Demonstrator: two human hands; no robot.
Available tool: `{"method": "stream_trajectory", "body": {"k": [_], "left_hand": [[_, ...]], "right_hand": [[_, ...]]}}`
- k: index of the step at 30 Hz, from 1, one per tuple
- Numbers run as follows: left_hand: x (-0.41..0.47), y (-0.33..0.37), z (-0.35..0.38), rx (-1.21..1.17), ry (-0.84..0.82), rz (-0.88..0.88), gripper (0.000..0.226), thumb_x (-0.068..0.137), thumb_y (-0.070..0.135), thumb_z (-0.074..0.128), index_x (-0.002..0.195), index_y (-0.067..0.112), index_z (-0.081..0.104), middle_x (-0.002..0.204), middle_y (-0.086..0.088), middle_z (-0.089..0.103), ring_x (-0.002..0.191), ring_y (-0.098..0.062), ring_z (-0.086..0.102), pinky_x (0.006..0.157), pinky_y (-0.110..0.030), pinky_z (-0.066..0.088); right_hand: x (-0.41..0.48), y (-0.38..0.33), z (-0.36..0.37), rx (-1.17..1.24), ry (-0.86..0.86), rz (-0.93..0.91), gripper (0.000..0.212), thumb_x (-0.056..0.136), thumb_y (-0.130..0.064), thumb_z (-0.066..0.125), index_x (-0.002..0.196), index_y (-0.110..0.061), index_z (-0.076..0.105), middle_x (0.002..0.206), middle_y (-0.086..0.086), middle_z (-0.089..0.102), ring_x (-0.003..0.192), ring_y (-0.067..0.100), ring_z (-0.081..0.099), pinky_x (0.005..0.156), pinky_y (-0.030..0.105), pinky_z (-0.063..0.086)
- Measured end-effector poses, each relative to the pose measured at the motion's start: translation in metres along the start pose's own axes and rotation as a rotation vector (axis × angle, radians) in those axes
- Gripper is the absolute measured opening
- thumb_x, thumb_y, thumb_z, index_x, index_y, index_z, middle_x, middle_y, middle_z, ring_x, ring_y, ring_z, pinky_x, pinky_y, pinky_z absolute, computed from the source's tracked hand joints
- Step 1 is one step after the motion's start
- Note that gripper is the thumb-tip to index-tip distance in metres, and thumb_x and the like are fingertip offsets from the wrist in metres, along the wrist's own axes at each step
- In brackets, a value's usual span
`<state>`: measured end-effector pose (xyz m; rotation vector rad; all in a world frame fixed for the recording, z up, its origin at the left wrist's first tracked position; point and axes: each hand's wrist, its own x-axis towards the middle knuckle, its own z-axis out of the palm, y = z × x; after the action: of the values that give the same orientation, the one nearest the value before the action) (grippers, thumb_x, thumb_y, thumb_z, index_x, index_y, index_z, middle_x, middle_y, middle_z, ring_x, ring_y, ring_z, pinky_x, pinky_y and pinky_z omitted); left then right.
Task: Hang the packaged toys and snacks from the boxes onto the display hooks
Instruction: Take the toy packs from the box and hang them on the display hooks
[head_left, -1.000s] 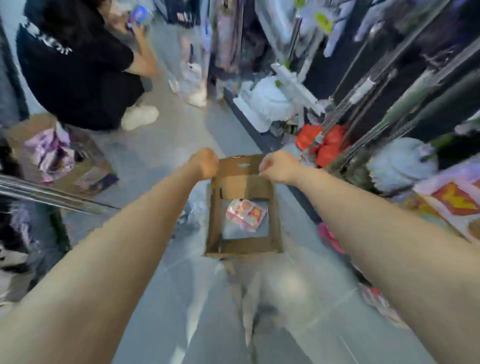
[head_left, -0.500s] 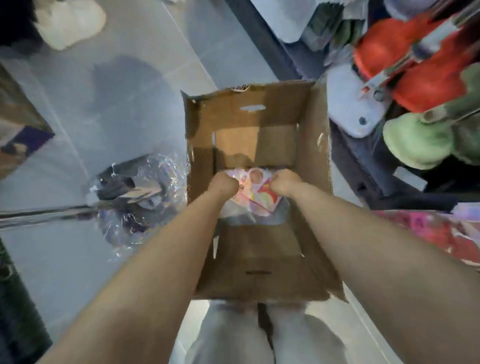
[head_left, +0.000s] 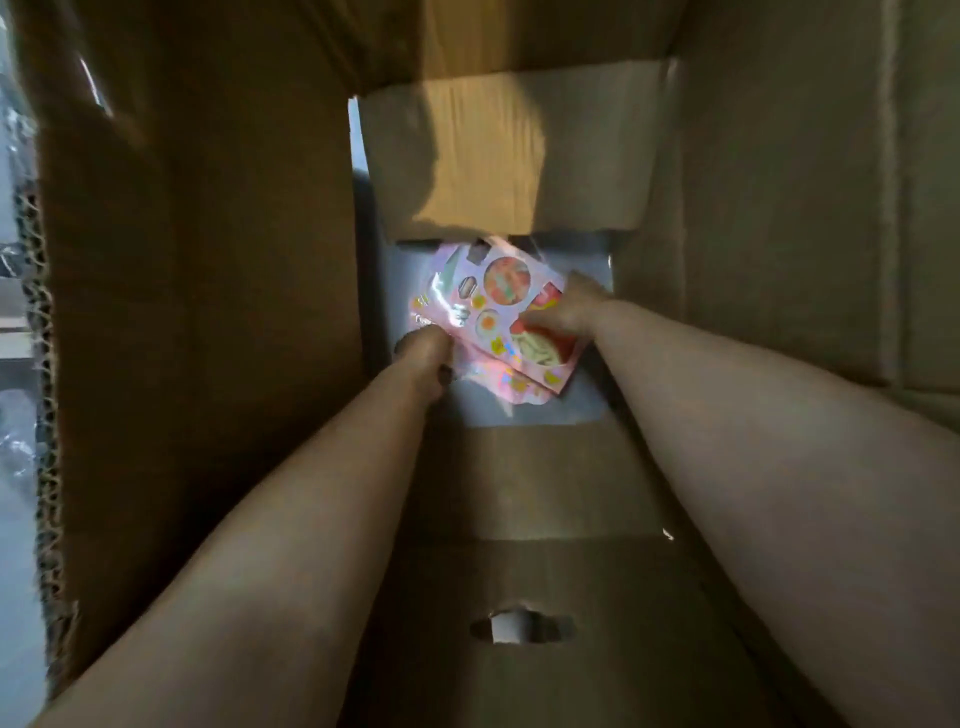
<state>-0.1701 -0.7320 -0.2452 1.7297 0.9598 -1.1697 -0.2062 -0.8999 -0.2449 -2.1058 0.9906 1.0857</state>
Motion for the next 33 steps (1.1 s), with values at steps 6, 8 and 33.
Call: {"method": "stream_trajectory", "body": {"k": [6,8,33], "left_hand": [[-0.024,0.000,-0.007,-0.127,0.027,0.048,0.025,0.093,0.004,0.043,0.114,0.004,0.057,0.118,-0.011,0.059,0.087,-0.026,0.062,0.070,-0.033,0.052],[-0.048,0.007,-0.015,-0.024,0.095,0.028,0.033,0.095,0.010,0.044,0.127,0.002,0.050,0.133,-0.014,0.053,0.115,-0.031,0.057,0.085,-0.036,0.050],[-0.733,0.156,-0.116,0.888,-0.020,1.446,0.011,0.088,0.020,0.057,0.096,0.013,0.061,0.090,-0.011,0.063,0.092,-0.029,0.059,0.078,-0.035,0.046]], "right_hand": [[-0.019,0.002,0.011,0.140,-0.184,-0.032,0.090,0.057,-0.065,0.074,0.131,-0.018,0.052,0.133,0.007,0.056,0.117,0.025,0.057,0.102,0.037,0.046],[-0.043,0.001,0.008,0.254,-0.318,-0.001,0.067,0.074,-0.046,0.074,0.128,-0.012,0.056,0.129,0.009,0.060,0.112,0.025,0.061,0.101,0.037,0.047],[-0.685,0.010,-0.363,0.461,0.320,-0.394,0.037,0.074,-0.007,0.073,0.109,0.001,0.062,0.100,0.011,0.066,0.091,0.021,0.061,0.085,0.031,0.050]]}}
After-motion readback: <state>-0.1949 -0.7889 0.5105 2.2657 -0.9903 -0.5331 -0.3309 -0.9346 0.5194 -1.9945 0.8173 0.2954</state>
